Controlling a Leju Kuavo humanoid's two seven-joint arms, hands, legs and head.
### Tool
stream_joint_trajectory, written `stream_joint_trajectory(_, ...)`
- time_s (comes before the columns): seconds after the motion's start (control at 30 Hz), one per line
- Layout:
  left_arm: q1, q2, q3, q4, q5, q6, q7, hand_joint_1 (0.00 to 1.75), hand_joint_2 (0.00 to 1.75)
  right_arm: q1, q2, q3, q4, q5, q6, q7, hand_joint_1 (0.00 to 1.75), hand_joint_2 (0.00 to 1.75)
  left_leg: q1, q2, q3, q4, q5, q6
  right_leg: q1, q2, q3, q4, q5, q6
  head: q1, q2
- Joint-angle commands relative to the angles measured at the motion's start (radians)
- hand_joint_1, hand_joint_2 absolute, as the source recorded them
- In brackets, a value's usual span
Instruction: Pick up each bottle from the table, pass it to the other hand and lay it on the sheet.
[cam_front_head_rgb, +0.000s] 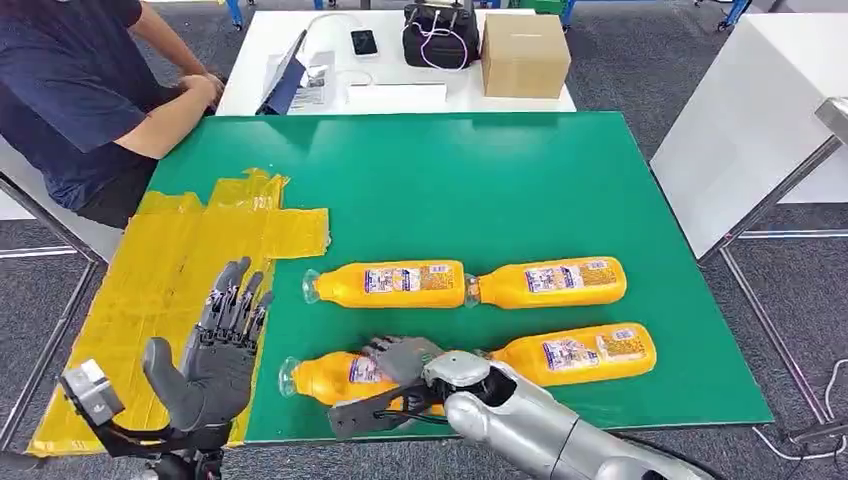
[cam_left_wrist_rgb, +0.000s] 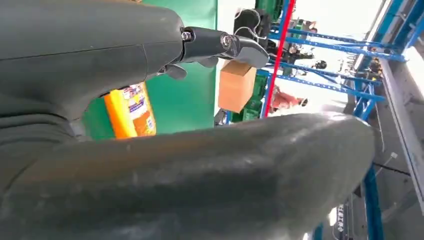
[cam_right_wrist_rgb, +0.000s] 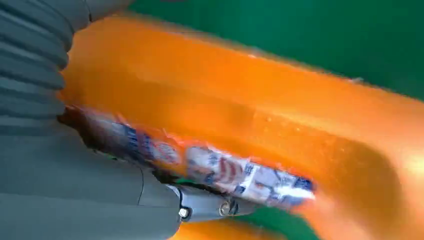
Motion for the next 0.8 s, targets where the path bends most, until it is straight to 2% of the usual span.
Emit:
stream_joint_trajectory(0.03, -0.033, 0.004, -0.021, 0.100, 0.001, 0.031, -0.029, 0.00, 0.00, -0.082, -0.033, 0.261, 0.201, 0.021, 0.033, -0.037, 1.75, 1.75, 0.000, 0.002, 0.008, -0.004, -0.001, -0.001, 0.000, 0.001, 0.008, -0.004, 0.000, 0.000, -0.001, 0.000)
stream_joint_trajectory(0.07, -0.044, -0.008, -0.021, 0.084, 0.007, 0.033, -0.037, 0.00, 0.00, -0.086, -0.027, 0.285, 0.195, 0.050, 0.020, -0.043, 1.75, 1.75, 0.000, 0.003, 0.012, -0.005, -0.002, -0.001, 0.000, 0.002, 0.012, -0.005, -0.001, -0.001, 0.000, 0.000)
stream_joint_trajectory(0.2, -0.071, -0.022, -0.033, 0.046, 0.006, 0.058, 0.020, 0.00, 0.00, -0.073, -0.026, 0.276, 0.133, 0.046, 0.044, 0.006, 1.75, 1.75, 0.001, 0.002, 0.007, -0.001, -0.001, -0.001, 0.001, 0.000, 0.005, -0.002, -0.001, -0.001, -0.001, 0.000)
stream_joint_trajectory(0.3, -0.034, 0.002, -0.023, 0.068, 0.013, 0.055, -0.030, 0.00, 0.00, -0.070, -0.034, 0.237, 0.193, 0.042, -0.021, 0.000, 1.75, 1.75, 0.001, 0.000, 0.012, -0.002, -0.001, -0.003, 0.000, -0.002, 0.001, -0.003, -0.002, -0.003, -0.001, 0.000)
stream_joint_trajectory(0.47, -0.041, -0.010, -0.020, 0.035, 0.001, 0.079, 0.009, 0.00, 0.00, -0.037, -0.026, 0.175, 0.168, 0.034, -0.067, 0.074, 1.75, 1.75, 0.001, 0.001, 0.014, -0.002, -0.002, -0.003, 0.000, 0.001, 0.003, -0.003, -0.003, -0.003, 0.000, 0.000)
stream_joint_trajectory(0.53, -0.008, -0.009, 0.008, 0.034, -0.011, 0.100, -0.001, 0.00, 0.00, -0.007, -0.026, 0.076, 0.183, 0.022, -0.198, 0.098, 1.75, 1.75, 0.001, -0.001, 0.015, -0.004, -0.002, -0.003, 0.001, -0.001, 0.005, -0.005, -0.003, -0.003, -0.001, 0.000)
stream_joint_trajectory(0.6, 0.019, -0.014, 0.035, -0.001, -0.018, 0.121, -0.017, 0.00, 0.00, 0.070, -0.037, -0.061, 0.128, -0.023, -0.346, 0.106, 1.75, 1.75, 0.001, 0.001, 0.016, -0.003, -0.003, -0.003, 0.001, 0.001, 0.005, -0.004, -0.003, -0.003, -0.001, 0.000)
stream_joint_trajectory(0.63, 0.044, -0.022, 0.064, -0.035, -0.040, 0.172, -0.035, 0.00, 0.00, 0.146, -0.065, -0.171, 0.042, -0.060, -0.454, 0.080, 1.75, 1.75, 0.001, 0.000, 0.015, -0.003, -0.003, -0.003, 0.001, 0.000, 0.005, -0.004, -0.003, -0.003, -0.001, 0.000)
stream_joint_trajectory(0.73, 0.135, -0.024, 0.129, -0.117, -0.050, 0.260, -0.085, 0.00, 0.00, 0.356, -0.135, -0.376, -0.278, -0.087, -0.658, -0.029, 1.75, 1.75, 0.001, -0.002, 0.014, -0.002, -0.003, -0.003, 0.001, -0.001, 0.007, -0.003, -0.004, -0.003, 0.000, 0.000)
stream_joint_trajectory(0.8, 0.164, -0.034, 0.149, -0.145, -0.057, 0.297, -0.096, 0.00, 0.00, 0.453, -0.141, -0.459, -0.443, -0.107, -0.711, -0.074, 1.75, 1.75, 0.001, -0.002, 0.015, -0.001, -0.005, -0.003, 0.001, -0.002, 0.006, -0.003, -0.005, -0.003, -0.001, 0.000)
